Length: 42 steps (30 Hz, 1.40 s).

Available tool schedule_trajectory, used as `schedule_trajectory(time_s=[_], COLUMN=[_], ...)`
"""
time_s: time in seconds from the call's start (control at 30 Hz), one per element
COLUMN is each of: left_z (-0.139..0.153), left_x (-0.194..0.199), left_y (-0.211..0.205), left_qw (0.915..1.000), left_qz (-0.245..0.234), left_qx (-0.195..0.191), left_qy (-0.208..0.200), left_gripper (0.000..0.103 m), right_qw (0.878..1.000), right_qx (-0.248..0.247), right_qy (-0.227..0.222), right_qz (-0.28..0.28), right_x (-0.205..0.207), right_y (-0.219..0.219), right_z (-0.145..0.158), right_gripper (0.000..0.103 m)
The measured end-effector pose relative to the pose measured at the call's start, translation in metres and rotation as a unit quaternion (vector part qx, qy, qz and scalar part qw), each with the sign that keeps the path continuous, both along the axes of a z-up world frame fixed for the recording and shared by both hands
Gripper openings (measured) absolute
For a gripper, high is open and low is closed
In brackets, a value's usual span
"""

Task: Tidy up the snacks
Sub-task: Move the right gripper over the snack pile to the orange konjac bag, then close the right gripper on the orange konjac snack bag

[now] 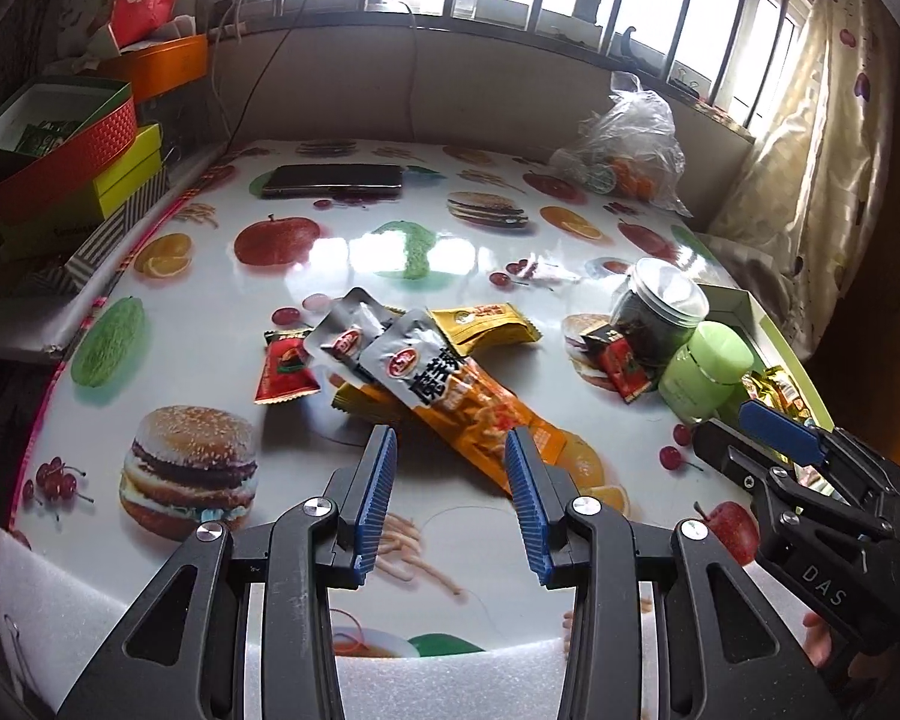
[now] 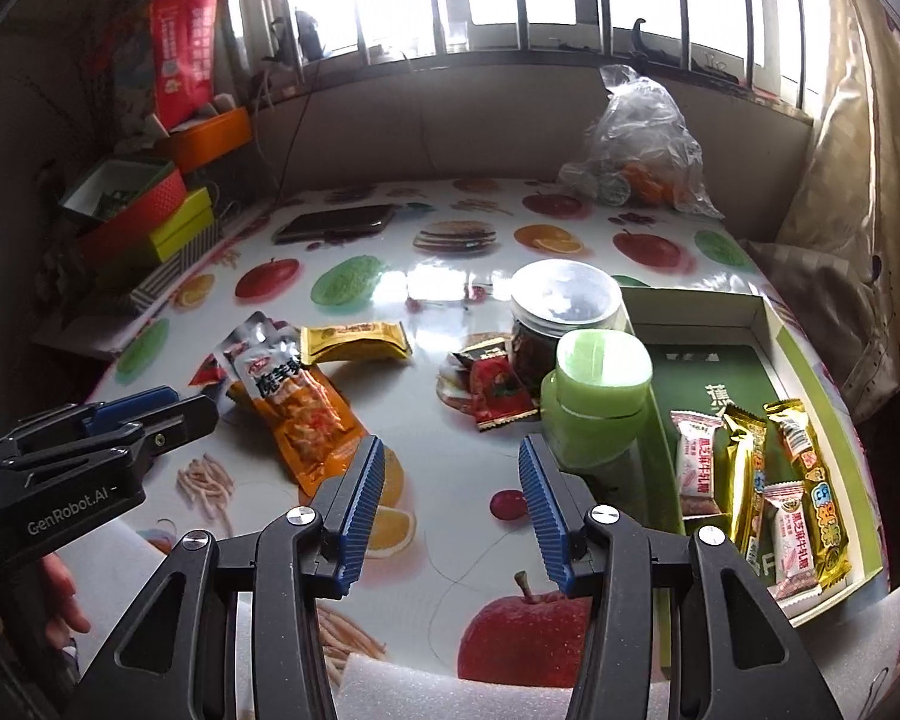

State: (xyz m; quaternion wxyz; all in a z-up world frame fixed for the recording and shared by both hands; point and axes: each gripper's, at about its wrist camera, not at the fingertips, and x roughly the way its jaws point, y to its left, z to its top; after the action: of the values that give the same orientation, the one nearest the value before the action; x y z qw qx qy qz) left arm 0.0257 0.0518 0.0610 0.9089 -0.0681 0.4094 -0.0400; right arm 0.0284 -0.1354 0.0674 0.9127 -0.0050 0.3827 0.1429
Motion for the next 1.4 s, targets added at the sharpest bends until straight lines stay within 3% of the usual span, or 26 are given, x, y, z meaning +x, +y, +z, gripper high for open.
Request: schedule_trajectory(time_s=[0.37, 0.57, 0.87, 1.03, 1.27, 1.4], left_z=[-0.018, -0.029, -0.036, -0.038, -0.042, -0.043], left_x=[0.009, 0.013, 0.020, 0.023, 0.028, 0.029], left_y=[0.041, 0.059, 0.079, 0.082, 0.082, 0.083], left_qw=[0.9987, 0.9972, 0.9958, 0.9957, 0.9956, 0.9955], left_qz=[0.046, 0.064, 0.078, 0.078, 0.076, 0.076], left_qx=[-0.007, -0.012, -0.016, -0.017, -0.017, -0.017], left_qy=[0.021, 0.035, 0.044, 0.047, 0.052, 0.054], left_gripper=[0.039, 0.039, 0.039, 0.039, 0.039, 0.039], right_qw=[0.997, 0.992, 0.986, 0.985, 0.985, 0.987], right_qx=[0.002, 0.015, -0.010, -0.029, -0.042, -0.038], right_qy=[0.034, 0.049, 0.078, 0.069, 0.071, 0.068], right_qz=[0.072, 0.115, 0.148, 0.153, 0.149, 0.144], right_x=[0.031, 0.048, 0.065, 0.071, 0.072, 0.071], right_y=[0.047, 0.070, 0.095, 0.100, 0.098, 0.093], right_z=[-0.024, -0.035, -0.060, -0.063, -0.063, -0.062], right_gripper=[0.046, 0.055, 0.058, 0.062, 0.060, 0.048])
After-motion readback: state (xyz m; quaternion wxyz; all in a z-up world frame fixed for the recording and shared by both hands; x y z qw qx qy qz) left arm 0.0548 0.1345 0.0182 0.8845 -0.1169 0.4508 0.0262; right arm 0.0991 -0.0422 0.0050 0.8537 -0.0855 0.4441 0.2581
